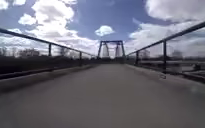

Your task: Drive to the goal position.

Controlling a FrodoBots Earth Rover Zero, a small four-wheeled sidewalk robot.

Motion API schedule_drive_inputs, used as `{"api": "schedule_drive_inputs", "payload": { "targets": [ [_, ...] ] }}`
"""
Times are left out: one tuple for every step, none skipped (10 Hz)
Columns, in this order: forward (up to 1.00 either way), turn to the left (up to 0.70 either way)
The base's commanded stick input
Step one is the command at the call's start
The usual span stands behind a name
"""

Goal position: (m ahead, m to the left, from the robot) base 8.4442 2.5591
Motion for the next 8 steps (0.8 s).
{"api": "schedule_drive_inputs", "payload": {
  "targets": [
    [1.0, 0.0],
    [1.0, 0.0],
    [1.0, 0.0],
    [1.0, 0.0],
    [1.0, 0.0],
    [1.0, 0.0],
    [1.0, 0.0],
    [1.0, 0.0]
  ]
}}
